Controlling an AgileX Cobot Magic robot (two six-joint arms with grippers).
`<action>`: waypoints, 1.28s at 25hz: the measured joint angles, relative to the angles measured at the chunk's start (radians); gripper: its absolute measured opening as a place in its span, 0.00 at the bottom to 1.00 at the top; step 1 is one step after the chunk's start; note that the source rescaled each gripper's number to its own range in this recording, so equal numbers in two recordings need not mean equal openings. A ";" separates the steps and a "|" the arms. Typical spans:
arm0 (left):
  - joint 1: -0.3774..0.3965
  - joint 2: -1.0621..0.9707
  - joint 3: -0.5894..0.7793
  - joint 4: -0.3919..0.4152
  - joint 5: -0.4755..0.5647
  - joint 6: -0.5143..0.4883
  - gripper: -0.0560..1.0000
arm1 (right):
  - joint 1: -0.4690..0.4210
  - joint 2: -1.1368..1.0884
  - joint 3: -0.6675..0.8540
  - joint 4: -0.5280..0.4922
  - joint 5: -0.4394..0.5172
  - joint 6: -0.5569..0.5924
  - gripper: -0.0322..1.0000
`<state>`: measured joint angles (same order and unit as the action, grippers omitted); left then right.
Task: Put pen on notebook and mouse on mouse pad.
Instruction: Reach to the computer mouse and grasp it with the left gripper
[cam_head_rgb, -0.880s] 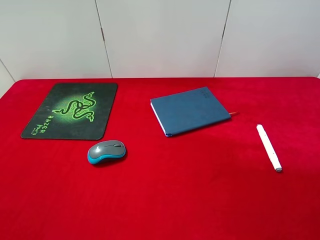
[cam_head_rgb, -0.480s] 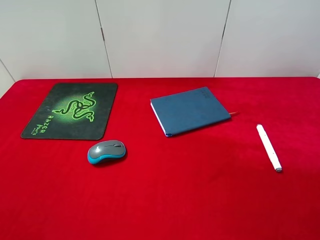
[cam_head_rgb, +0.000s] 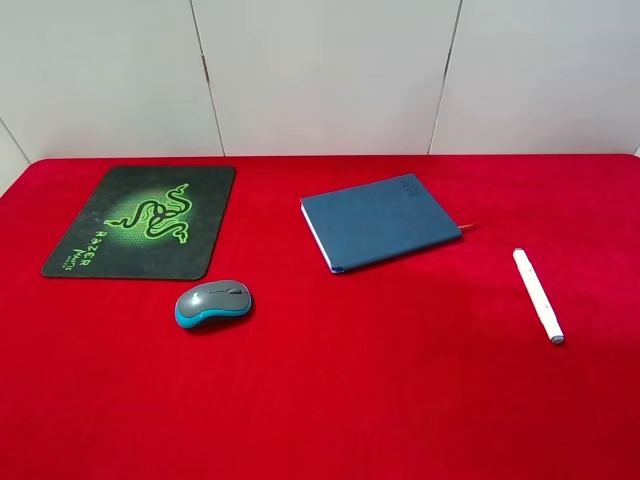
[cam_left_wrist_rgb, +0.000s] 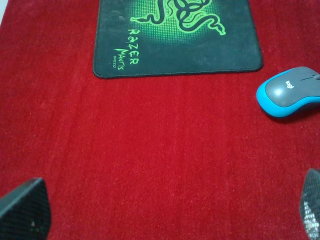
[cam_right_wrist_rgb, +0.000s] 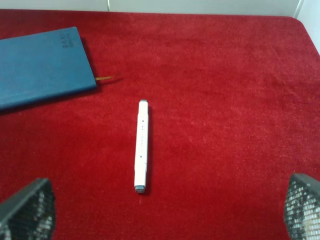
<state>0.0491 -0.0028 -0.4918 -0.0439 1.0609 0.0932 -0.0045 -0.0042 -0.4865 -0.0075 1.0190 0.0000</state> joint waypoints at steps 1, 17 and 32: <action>0.000 0.000 0.000 0.000 0.000 0.000 1.00 | 0.000 0.000 0.000 0.000 0.000 0.000 1.00; 0.000 0.085 -0.062 0.000 -0.015 -0.007 1.00 | 0.000 0.000 0.000 0.000 0.000 0.000 1.00; -0.035 0.586 -0.334 0.000 -0.023 0.016 1.00 | 0.000 0.000 0.000 0.000 0.000 0.000 1.00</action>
<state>0.0138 0.5835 -0.8259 -0.0439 1.0375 0.1089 -0.0045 -0.0042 -0.4865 -0.0075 1.0190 0.0000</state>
